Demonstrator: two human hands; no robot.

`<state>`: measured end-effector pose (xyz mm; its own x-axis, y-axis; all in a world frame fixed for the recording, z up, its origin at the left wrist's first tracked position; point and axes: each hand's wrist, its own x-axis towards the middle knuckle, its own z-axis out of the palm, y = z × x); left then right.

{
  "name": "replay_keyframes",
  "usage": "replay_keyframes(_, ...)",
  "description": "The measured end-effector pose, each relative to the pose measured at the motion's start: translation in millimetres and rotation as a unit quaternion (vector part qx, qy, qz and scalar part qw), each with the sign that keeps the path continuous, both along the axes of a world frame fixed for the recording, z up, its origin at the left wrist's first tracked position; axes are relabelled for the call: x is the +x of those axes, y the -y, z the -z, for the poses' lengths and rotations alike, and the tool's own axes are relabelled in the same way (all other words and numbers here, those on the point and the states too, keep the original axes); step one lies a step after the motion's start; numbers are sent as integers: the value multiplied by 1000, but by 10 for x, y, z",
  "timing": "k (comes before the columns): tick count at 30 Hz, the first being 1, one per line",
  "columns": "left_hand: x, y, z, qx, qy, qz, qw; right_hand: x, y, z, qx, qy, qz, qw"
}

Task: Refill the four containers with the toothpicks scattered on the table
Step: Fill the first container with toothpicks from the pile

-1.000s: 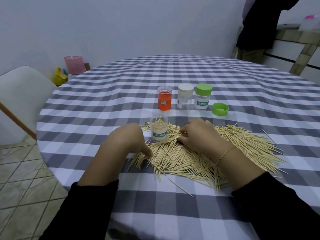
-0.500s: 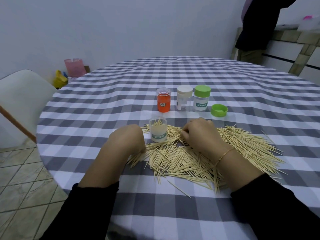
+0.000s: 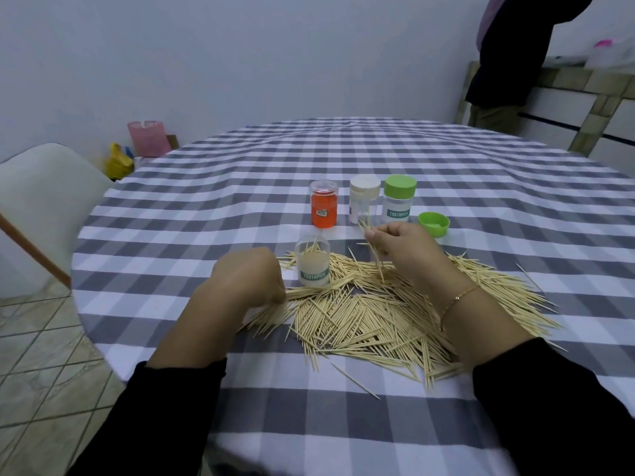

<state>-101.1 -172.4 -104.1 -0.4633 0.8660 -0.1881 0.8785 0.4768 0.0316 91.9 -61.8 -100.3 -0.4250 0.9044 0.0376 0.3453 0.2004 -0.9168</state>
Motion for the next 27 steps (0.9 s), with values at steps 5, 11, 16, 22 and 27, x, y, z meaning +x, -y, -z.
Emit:
replay_keyframes(5, -52, 54, -84, 8, -7, 43, 999, -59, -4, 5, 7, -41, 15, 999)
replay_keyframes(11, -169, 102, -103, 19, -14, 58, 998, -150, -12, 30, 19, -77, 38, 996)
replay_keyframes(16, -253, 153, -163, 29, 16, 52, 998, -261, -6, -23, 39, -110, 47, 992)
replay_keyframes(22, -274, 169, -180, 32, 52, 44, 997, -492, 47, -163, 47, -171, 24, 984)
replay_keyframes(27, -237, 173, -177, 36, 73, 44, 996, -707, 134, -151, 42, -197, -5, 979)
